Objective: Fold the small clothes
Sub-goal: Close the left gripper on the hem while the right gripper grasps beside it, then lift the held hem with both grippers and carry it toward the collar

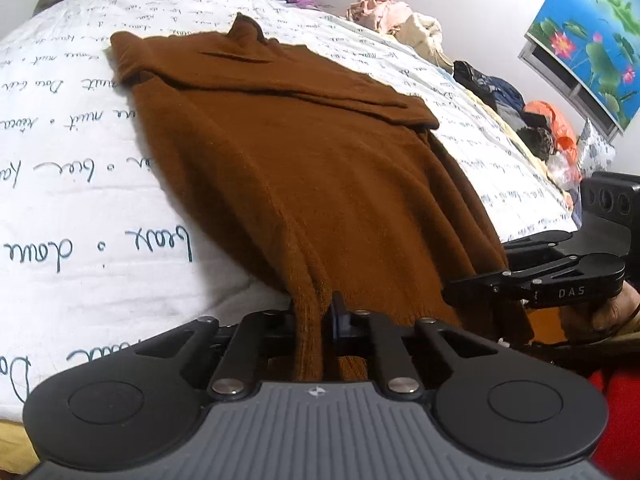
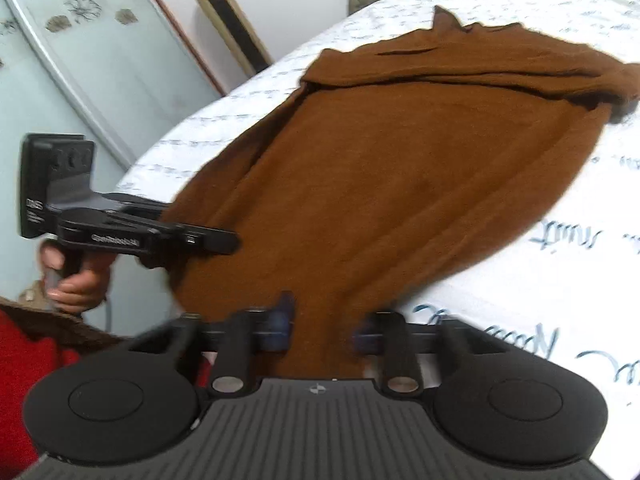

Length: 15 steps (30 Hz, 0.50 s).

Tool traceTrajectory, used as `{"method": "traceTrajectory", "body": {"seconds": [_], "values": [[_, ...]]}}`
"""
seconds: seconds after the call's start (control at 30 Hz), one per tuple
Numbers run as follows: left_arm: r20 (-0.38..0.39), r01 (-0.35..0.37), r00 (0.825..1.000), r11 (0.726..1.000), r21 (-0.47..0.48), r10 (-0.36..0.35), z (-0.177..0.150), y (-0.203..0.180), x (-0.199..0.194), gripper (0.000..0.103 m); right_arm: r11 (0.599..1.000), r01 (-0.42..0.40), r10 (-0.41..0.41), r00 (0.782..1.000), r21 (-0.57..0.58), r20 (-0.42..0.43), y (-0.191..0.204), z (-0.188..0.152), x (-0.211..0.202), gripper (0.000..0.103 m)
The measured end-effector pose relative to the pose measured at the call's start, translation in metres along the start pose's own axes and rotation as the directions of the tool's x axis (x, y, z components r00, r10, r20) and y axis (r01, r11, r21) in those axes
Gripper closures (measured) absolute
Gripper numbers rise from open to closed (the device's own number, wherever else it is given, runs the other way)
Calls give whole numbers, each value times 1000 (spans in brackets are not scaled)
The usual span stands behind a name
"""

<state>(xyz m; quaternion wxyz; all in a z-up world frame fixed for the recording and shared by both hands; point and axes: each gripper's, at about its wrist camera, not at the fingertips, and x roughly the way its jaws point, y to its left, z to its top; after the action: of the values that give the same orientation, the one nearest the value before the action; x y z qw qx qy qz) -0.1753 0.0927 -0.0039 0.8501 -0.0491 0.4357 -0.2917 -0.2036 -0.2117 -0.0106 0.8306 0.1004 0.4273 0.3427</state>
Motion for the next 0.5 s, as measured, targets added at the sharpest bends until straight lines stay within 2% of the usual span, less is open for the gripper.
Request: {"method": "traceTrajectory", "body": {"seconds": [0.2,0.27,0.33,0.4,0.5], "values": [[109,1,994,999,51,-7,26,-16,-16,92,1000,17,-15,995,-17,94,1,21,-20,83],[149,-15,989,999,50,8,38,-17,-14,92,998,59,-54,989,-30,136,-2,32,-23,83],[179,-61,983,997,54,50,49,-16,-4,92,994,108,-101,981,-29,163,-10,43,-19,83],[170,-89,982,995,42,81,53,-12,9,92,989,148,-146,975,2,166,-25,49,-10,83],[106,-77,991,997,-5,77,49,-2,32,92,984,155,-166,976,90,138,-43,45,4,83]]}}
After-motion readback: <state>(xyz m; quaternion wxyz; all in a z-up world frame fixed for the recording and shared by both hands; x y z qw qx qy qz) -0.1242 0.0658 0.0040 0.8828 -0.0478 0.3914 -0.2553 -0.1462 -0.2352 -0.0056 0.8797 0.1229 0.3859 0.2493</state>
